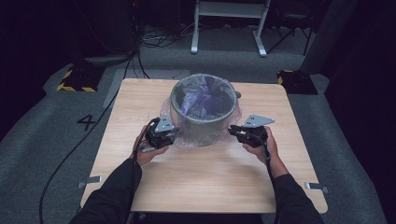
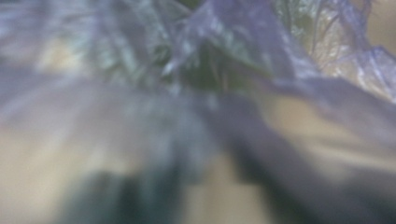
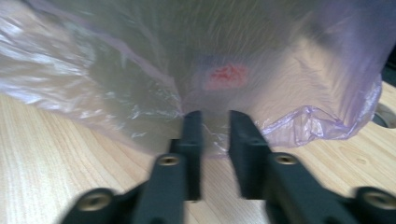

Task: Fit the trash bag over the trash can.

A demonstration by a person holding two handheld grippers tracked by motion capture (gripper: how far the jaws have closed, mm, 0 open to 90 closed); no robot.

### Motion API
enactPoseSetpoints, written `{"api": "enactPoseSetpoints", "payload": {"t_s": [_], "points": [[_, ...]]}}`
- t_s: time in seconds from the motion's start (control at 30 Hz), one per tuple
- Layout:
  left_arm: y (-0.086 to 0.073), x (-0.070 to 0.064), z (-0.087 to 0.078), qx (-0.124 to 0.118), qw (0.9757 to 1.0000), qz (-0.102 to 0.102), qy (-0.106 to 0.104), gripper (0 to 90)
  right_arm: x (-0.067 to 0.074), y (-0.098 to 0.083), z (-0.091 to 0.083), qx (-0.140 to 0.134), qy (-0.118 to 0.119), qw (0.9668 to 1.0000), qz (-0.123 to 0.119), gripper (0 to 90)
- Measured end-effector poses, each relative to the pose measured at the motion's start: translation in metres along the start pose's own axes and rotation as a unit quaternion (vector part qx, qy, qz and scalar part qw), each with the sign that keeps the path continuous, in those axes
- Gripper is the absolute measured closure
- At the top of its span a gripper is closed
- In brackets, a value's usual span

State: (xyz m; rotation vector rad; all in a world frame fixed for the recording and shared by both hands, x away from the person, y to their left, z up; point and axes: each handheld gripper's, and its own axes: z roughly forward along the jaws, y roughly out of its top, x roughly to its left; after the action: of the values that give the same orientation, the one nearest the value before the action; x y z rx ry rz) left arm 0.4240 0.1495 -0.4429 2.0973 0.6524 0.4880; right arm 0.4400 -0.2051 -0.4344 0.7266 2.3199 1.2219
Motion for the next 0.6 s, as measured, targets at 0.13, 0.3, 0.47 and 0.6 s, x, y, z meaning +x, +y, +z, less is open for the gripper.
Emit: {"api": "enactPoseSetpoints", "payload": {"t_s": [0.13, 0.3, 0.47, 0.6], "points": [[-0.003, -0.005, -0.007, -0.009, 0.9999, -0.012, 0.000, 35.6, 0.006, 0.000, -0.010, -0.001, -0.012, 0.9998, -0.013, 40.5], [-0.007, -0.016, -0.016, -0.028, 0.9991, -0.016, -0.028, 15.1, 0.026, 0.000, -0.018, -0.005, -0.028, 0.9983, -0.052, 24.5], [-0.006, -0.023, -0.023, -0.038, 0.9983, -0.021, -0.039, 15.4, 0.043, 0.004, -0.008, 0.011, -0.051, 0.9941, -0.096, 24.2], [-0.003, -0.028, -0.031, -0.052, 0.9974, -0.018, -0.046, 15.5, 0.047, 0.007, -0.001, 0.015, -0.082, 0.9899, -0.114, 33.8]]}}
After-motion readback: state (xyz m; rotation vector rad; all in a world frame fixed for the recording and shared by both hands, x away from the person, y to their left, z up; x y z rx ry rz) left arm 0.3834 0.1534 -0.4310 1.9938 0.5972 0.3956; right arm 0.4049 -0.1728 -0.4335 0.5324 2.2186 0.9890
